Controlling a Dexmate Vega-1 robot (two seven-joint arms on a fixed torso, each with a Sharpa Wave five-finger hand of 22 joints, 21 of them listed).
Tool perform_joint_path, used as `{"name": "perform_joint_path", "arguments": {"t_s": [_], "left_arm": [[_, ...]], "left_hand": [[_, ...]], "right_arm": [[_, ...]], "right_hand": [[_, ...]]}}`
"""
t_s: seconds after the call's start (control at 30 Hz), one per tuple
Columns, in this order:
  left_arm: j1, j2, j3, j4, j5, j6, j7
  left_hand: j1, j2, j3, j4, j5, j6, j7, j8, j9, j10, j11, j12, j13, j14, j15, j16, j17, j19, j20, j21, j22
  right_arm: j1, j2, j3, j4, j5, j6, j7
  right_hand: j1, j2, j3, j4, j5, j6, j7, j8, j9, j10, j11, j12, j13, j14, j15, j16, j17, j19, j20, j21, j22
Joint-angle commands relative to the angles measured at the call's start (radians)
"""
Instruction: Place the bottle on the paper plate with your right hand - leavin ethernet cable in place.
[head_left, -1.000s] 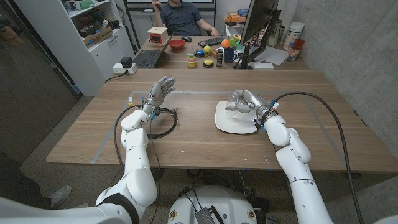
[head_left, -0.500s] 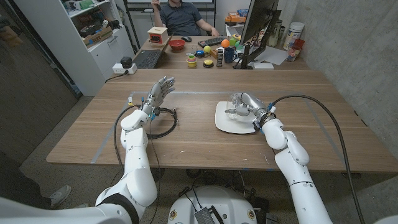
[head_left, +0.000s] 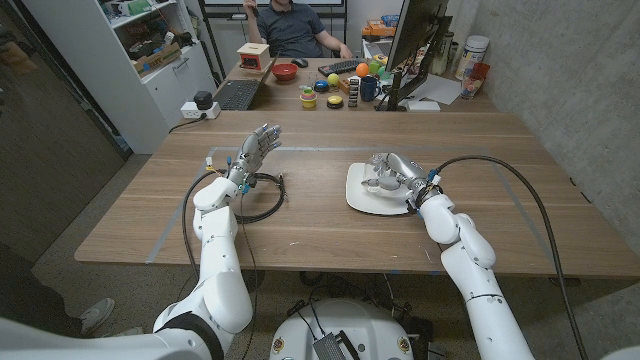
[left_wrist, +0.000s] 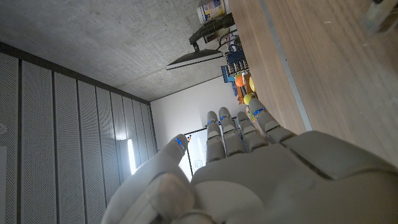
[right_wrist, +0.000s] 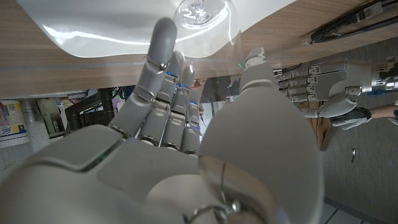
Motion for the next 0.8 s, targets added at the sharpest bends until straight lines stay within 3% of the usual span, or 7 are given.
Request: {"name": "perform_joint_path", "arguments": {"t_s": [0.03,0.8], "left_arm": [[-0.003,0.003,-0.001,0.009,-0.005,-0.002,-0.008],[-0.025,0.017,-0.004,0.051,-0.010,-0.026,-0.014]], "left_hand": [[-0.009,0.003,-0.003,0.000,0.005,-0.005,0.001,0.005,0.003,-0.004,0.002,0.005,0.003,-0.004,-0.044,0.000,0.003,0.005,-0.012,-0.004,0.002],[-0.009,0.003,-0.004,-0.001,0.006,-0.004,-0.001,0.005,0.003,-0.001,0.002,0.006,0.003,-0.002,-0.045,0.001,0.002,0.005,-0.010,-0.007,0.002]], "right_arm": [[-0.002,-0.005,-0.008,0.012,-0.010,-0.013,-0.014],[0.020,-0.016,-0.030,0.015,-0.028,-0.061,0.043]], "right_hand": [[0.215,0.224,0.005,0.004,-0.003,0.072,-0.065,0.001,0.002,0.117,-0.108,0.008,0.023,0.319,-0.223,0.005,0.006,-0.041,-0.114,0.005,0.004],[0.214,0.223,0.001,0.009,-0.005,0.070,-0.066,-0.004,0.004,0.113,-0.110,0.002,0.026,0.318,-0.221,0.003,0.010,-0.046,-0.114,0.021,0.002]]}}
